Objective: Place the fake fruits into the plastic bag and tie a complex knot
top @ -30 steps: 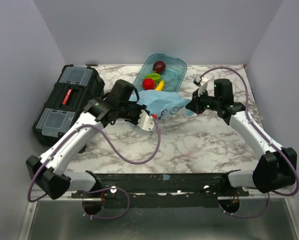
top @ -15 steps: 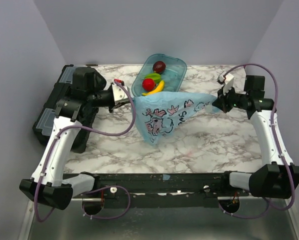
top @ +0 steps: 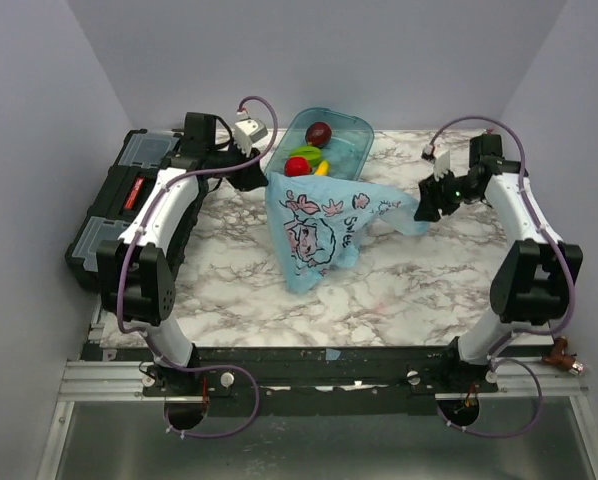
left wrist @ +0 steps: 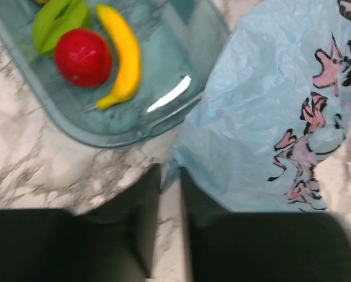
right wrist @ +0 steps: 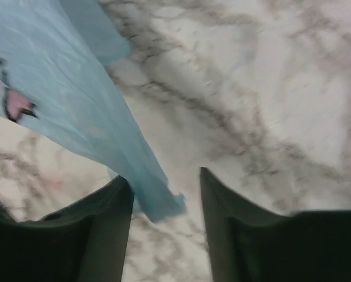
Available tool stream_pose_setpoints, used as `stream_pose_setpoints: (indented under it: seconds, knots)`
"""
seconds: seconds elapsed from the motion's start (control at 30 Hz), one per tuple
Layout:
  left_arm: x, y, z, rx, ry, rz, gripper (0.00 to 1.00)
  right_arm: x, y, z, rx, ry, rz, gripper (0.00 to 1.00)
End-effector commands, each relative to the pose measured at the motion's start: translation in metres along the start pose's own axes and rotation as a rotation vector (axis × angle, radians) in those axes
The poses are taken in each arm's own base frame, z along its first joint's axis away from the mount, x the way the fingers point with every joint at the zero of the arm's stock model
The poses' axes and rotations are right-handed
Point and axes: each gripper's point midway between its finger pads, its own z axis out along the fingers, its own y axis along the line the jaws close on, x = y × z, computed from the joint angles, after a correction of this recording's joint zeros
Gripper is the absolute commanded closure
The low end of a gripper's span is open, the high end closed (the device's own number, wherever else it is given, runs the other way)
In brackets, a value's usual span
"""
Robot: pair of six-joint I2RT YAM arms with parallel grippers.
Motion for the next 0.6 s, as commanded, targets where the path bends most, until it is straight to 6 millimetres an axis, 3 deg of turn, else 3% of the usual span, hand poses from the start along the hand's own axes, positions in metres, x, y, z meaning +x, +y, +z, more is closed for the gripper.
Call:
stream_pose_setpoints:
  seconds: [0.0, 0.07, 0.13, 0.23, 0.33, 0.43, 0.57]
  knots:
    - [-0.038, 0.057, -0.022, -0.288, -0.047, -0.06, 0.44, -0.08, -0.079, -0.015, 0.247, -0.177, 0.045, 0.21]
    - [-0.034, 0.062, -0.035, -0.337, -0.022, -0.083, 0.23, -0.098, -0.082, -0.027, 0.266, -0.203, 0.081, 0.0]
    - [-0.027, 0.056, -0.052, -0.368, -0.013, -0.088, 0.08, -0.098, -0.065, -0.036, 0.242, -0.216, 0.118, 0.0]
    - [-0.012, 0.033, -0.075, -0.364, -0.035, -0.097, 0.02, -0.074, -0.017, -0.035, 0.131, -0.237, 0.203, 0.0]
    - [0.011, -0.002, -0.088, -0.323, -0.054, -0.136, 0.02, -0.055, 0.042, -0.027, -0.002, -0.255, 0.268, 0.0]
    - [0.031, -0.045, -0.088, -0.208, -0.073, -0.194, 0.02, -0.041, 0.093, -0.001, -0.092, -0.223, 0.255, 0.0]
    - [0.057, -0.104, -0.082, -0.035, -0.078, -0.186, 0.02, -0.039, 0.134, 0.036, -0.157, -0.186, 0.2, 0.0]
